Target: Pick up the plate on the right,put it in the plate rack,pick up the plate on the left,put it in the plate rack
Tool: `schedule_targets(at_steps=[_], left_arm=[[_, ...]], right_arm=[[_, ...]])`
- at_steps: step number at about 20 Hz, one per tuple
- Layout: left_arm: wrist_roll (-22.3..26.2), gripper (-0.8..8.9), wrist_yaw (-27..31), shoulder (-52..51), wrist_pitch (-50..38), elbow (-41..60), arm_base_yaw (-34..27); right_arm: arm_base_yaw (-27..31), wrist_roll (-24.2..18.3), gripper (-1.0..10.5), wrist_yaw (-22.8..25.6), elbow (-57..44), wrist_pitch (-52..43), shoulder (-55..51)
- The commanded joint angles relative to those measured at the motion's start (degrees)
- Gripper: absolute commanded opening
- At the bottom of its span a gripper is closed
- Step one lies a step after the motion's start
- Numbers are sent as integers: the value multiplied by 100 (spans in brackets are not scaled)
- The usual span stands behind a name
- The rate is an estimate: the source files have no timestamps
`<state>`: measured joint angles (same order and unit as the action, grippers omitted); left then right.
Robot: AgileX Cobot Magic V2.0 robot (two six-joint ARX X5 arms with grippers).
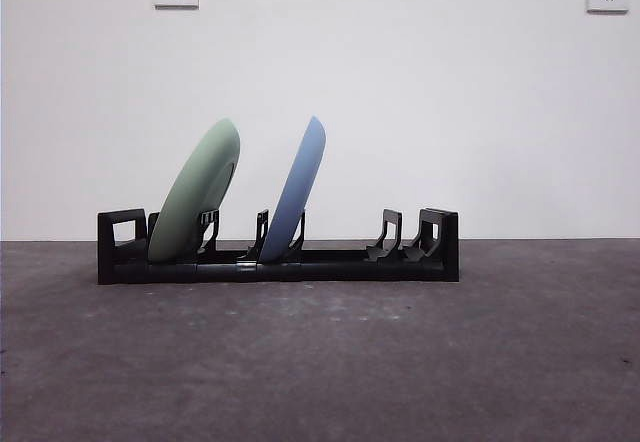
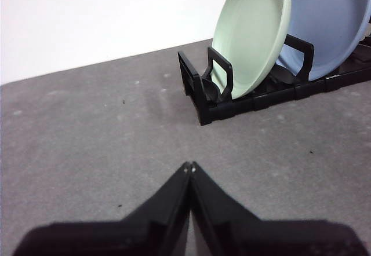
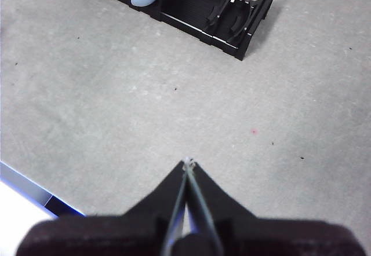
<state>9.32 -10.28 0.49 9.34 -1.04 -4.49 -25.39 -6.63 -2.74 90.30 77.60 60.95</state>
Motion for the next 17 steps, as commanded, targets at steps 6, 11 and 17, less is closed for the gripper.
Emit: schedule_targets(at_steps=[6, 11, 17], left_arm=[[-122, -4, -37, 151, -37, 57, -20], [-122, -4, -37, 275, -37, 57, -20], [-122, -4, -37, 343, -37, 57, -20]], right_arm=[[-9, 42, 3, 33, -57, 122, 7], [-9, 42, 3, 44, -57, 122, 7], [63, -264, 3, 487, -59, -396, -269]])
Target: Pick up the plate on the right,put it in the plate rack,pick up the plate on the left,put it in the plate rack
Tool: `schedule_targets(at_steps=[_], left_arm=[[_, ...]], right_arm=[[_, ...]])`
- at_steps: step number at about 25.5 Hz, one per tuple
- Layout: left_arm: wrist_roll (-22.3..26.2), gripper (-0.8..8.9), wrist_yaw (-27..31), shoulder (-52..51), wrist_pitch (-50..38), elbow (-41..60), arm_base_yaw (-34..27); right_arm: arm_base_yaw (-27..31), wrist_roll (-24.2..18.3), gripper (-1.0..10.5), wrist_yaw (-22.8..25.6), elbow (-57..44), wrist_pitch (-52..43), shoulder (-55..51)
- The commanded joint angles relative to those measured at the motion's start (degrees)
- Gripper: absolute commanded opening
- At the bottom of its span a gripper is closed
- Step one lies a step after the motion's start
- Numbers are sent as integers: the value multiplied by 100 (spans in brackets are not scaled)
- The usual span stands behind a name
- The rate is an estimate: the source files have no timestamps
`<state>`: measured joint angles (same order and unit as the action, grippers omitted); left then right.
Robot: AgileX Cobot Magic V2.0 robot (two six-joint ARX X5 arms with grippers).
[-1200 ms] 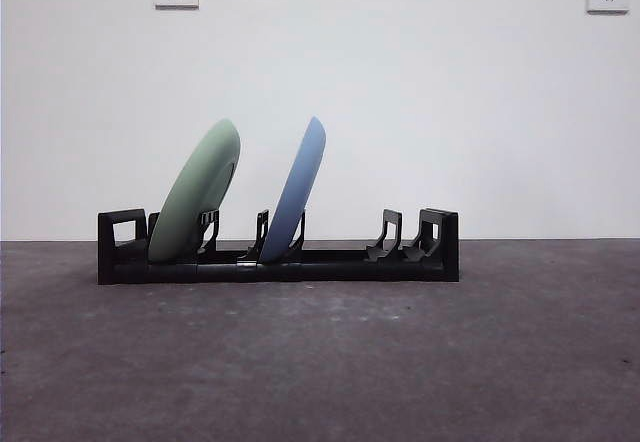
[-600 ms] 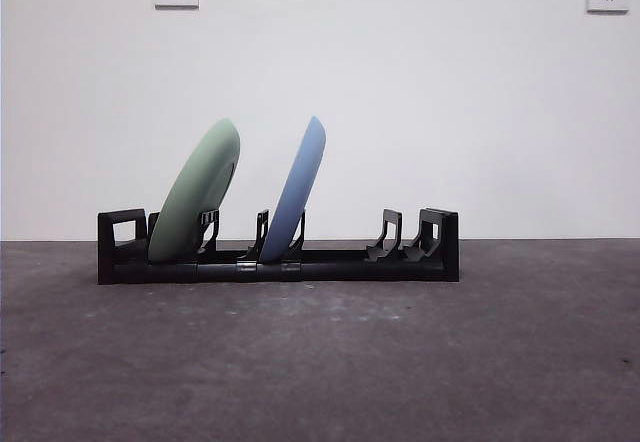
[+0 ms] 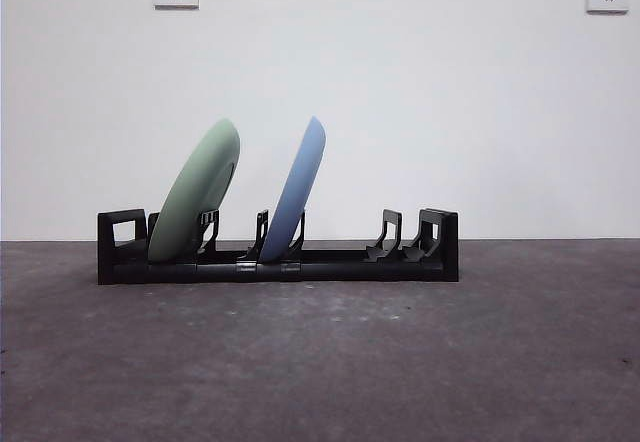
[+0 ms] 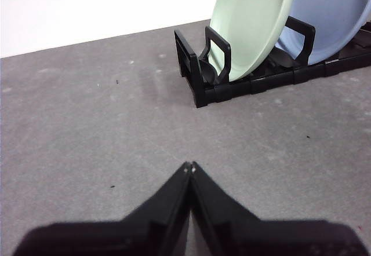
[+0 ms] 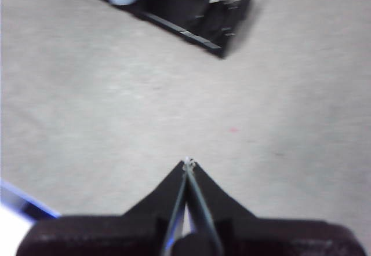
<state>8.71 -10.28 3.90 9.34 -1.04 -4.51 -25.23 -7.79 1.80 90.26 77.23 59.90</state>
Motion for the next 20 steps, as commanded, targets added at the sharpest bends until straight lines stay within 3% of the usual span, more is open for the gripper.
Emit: schedule_targets(at_steps=[1, 4, 6, 11, 20], left_arm=[[-61, -4, -37, 2, -35, 57, -17], [-61, -4, -37, 2, -35, 57, -17], [-61, -4, -37, 2, -37, 57, -17], [-61, -4, -37, 2, -35, 57, -17], [-61, -4, -37, 2, -35, 57, -17]], right_arm=[[107, -144, 3, -70, -55, -745, -295], [549, -138, 3, -892, -55, -1801, -802], [992, -188, 3, -1150, -57, -2245, -1104], [1840, -634, 3, -1152, -415, -2861, -1878], [2048, -490, 3, -1274, -3008, -4448, -3311]])
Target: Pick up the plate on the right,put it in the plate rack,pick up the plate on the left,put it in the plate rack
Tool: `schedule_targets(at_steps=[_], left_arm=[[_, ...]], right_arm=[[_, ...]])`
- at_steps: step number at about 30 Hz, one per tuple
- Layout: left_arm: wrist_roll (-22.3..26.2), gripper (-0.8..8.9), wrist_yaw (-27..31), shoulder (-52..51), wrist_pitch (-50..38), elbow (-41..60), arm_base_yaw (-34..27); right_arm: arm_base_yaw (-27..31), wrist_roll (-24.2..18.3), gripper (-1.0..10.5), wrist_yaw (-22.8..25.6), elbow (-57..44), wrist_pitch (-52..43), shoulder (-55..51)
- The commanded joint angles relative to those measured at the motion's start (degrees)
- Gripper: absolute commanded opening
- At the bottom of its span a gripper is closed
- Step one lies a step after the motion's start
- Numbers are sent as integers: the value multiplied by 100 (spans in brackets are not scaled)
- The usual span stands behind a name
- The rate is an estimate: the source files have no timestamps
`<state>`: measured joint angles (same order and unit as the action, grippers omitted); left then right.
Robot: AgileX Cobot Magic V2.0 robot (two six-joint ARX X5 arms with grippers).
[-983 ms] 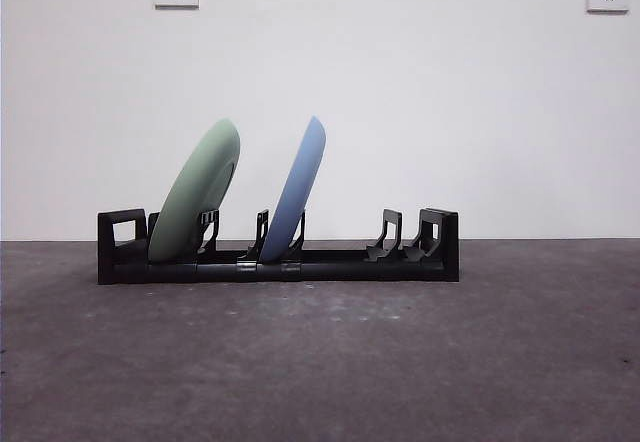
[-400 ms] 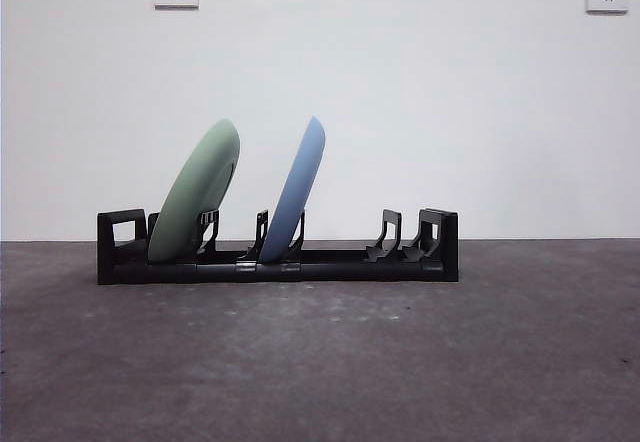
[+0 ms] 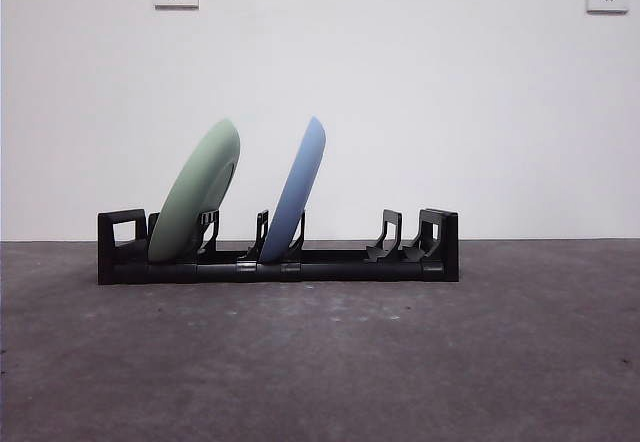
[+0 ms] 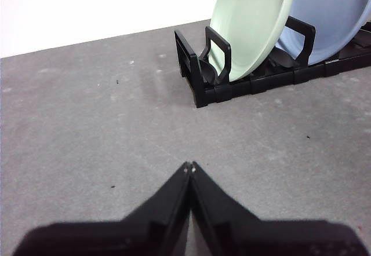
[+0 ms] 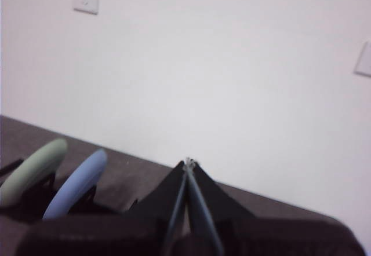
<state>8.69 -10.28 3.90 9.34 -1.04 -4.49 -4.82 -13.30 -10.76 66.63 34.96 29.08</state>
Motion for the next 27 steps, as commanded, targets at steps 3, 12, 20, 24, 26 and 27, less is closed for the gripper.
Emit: schedule_targets(at_steps=[3, 12, 20, 24, 26, 27], left_arm=[[-59, -4, -37, 2, -37, 57, -20], [-59, -4, -37, 2, -35, 57, -20], [-59, -4, -37, 2, -35, 57, -20], [-59, -4, -37, 2, -37, 57, -20], [-59, -4, -37, 2, -37, 57, -20], [-59, -4, -33, 2, -37, 57, -20]], right_arm=[[7, 155, 3, -15, -1578, -658, -632], [7, 715, 3, 332, -4129, -2004, -1810], [-4, 1169, 3, 608, -5657, -2468, -2634], [-4, 1182, 3, 614, -6133, -2516, -2863], [-4, 1180, 3, 627, -6284, -2514, -2863], [-4, 1180, 3, 629, -6360, -2516, -2863]])
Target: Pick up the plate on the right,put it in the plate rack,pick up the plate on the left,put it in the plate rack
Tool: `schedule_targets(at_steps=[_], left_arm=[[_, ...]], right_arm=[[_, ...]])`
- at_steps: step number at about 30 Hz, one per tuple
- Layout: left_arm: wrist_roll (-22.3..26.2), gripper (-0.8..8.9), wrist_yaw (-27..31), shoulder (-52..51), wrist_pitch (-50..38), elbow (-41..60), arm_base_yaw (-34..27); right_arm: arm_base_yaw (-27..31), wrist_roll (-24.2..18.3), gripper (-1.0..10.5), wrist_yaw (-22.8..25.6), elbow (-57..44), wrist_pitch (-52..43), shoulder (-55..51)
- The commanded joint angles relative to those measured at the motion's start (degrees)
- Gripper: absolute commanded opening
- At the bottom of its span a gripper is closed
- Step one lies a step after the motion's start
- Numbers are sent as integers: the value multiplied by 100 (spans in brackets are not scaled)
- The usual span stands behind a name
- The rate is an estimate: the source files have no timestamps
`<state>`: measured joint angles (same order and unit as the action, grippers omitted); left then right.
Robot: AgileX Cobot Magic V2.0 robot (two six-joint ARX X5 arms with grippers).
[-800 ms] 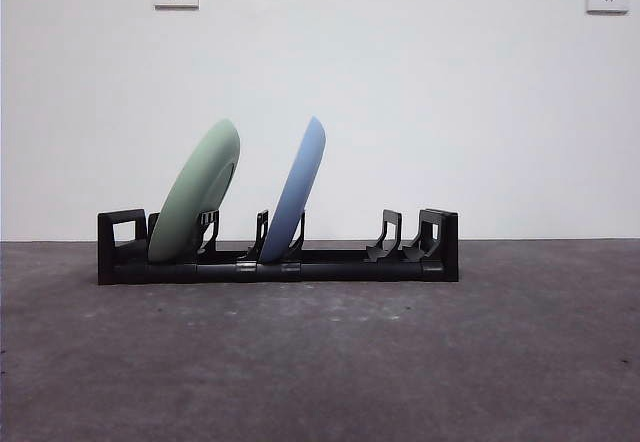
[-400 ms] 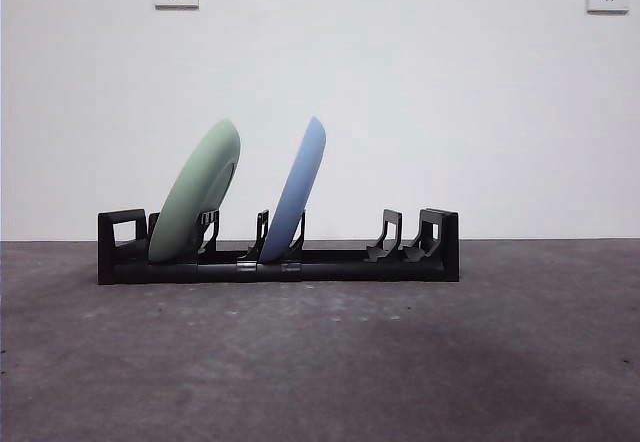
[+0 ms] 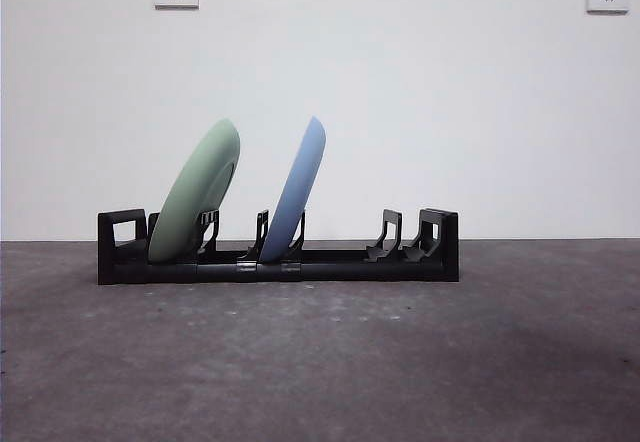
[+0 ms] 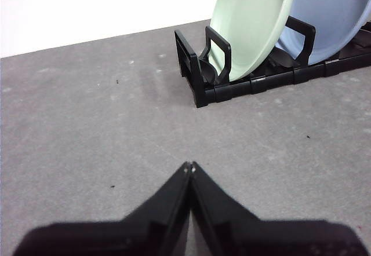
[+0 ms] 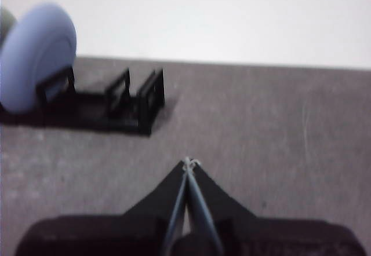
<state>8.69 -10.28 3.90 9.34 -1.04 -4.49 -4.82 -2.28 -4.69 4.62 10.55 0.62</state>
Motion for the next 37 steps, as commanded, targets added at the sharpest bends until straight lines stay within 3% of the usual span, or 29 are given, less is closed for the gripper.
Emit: schedule_targets(at_steps=[1, 37], left_arm=[[-59, -4, -33, 4, -33, 57, -20], [-59, -4, -37, 57, -33, 55, -20]], right_arm=[[-4, 79, 3, 22, -225, -76, -17], [-4, 77, 3, 66, -378, -35, -13]])
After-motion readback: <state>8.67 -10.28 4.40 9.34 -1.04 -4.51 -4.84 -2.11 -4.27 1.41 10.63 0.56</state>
